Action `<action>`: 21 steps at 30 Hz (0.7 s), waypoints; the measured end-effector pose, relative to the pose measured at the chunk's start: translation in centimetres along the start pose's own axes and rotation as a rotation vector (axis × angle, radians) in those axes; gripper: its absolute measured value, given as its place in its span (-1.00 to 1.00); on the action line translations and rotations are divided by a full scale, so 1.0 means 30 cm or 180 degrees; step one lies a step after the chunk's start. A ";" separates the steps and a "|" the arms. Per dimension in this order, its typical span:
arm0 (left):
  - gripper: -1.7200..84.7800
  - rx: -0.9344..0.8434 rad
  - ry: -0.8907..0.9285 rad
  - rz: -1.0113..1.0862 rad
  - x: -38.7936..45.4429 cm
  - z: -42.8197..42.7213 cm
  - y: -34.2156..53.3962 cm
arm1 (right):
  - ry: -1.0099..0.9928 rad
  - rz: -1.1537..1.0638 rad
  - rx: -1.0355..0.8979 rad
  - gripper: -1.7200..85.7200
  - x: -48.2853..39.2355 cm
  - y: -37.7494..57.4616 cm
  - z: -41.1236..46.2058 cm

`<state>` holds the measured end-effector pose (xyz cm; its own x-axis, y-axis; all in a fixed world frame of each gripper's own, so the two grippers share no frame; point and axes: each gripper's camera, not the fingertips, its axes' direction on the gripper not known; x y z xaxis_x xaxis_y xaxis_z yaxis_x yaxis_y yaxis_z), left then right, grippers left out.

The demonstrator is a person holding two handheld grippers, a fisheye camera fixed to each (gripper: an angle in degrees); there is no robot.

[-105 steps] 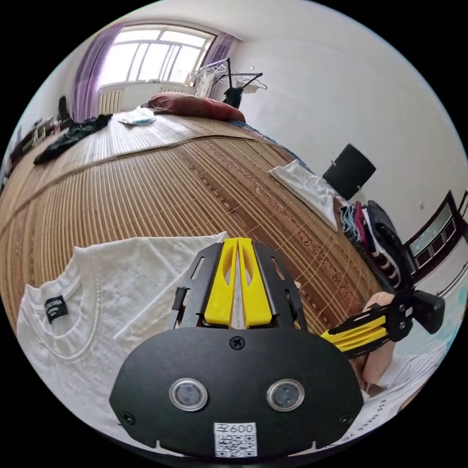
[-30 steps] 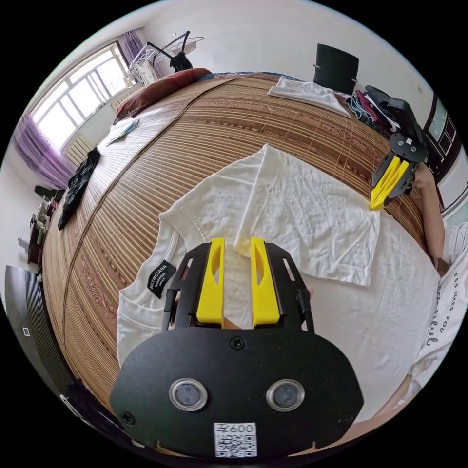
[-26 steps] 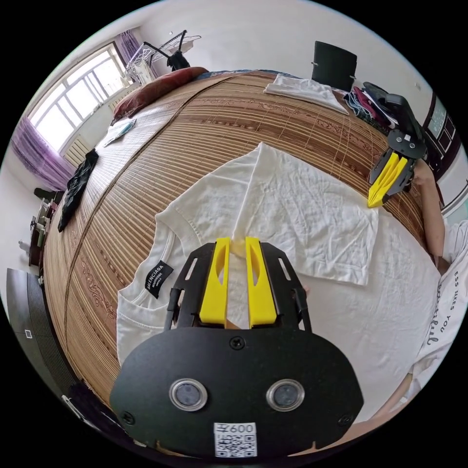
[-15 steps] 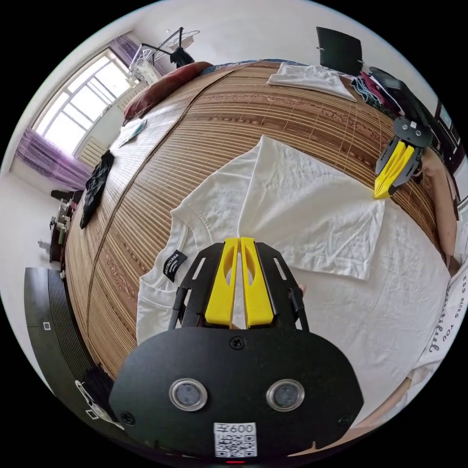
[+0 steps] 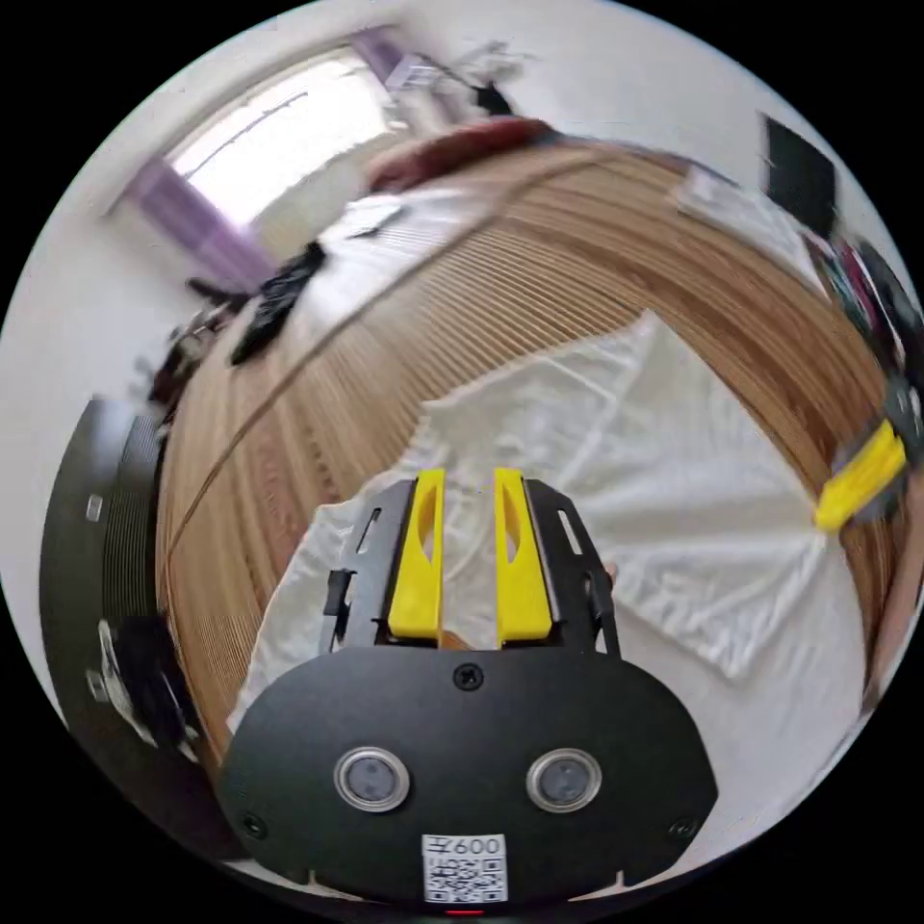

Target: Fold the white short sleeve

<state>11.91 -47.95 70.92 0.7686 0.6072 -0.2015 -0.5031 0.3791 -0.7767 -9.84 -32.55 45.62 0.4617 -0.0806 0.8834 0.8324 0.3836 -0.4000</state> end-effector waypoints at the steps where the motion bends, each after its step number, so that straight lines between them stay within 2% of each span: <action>1: -0.90 0.0397 0.0291 -0.0003 0.003 -0.057 -0.020 | -0.0002 0.0001 -0.0001 -0.98 -0.003 0.001 0.003; 2: -0.91 0.0583 0.0627 0.0126 0.044 -0.081 -0.059 | -0.0002 0.0002 -0.0002 -0.98 -0.004 0.001 0.005; 3: -0.92 0.0495 0.0896 0.0302 0.113 -0.072 -0.118 | -0.0003 0.0005 -0.0007 -0.98 -0.006 0.001 0.009; 6: -0.93 0.0069 0.1235 0.0776 0.298 -0.004 -0.229 | -0.0023 0.0027 0.0000 -0.98 -0.010 0.004 0.019; 8: -0.94 -0.0004 0.1083 0.1041 0.456 0.048 -0.281 | -0.0044 0.0048 0.0009 -0.98 -0.012 0.007 0.023; 11: -0.94 -0.0142 0.0848 0.1071 0.566 0.133 -0.313 | -0.0037 0.0040 0.0012 -0.98 -0.025 0.012 0.033; 19: -0.94 -0.0124 0.0624 0.1207 0.642 0.156 -0.317 | 0.0088 -0.0149 -0.0084 -0.98 -0.098 0.041 0.033; 21: -0.94 -0.0068 0.0651 0.1181 0.644 0.160 -0.315 | 0.0085 -0.0051 0.0232 -0.98 -0.109 0.041 -0.011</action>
<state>29.62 -36.44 77.23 0.6005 0.5478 -0.5825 -0.7538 0.1448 -0.6409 -10.20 -32.13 42.16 0.4574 -0.1113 0.8823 0.8156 0.4480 -0.3663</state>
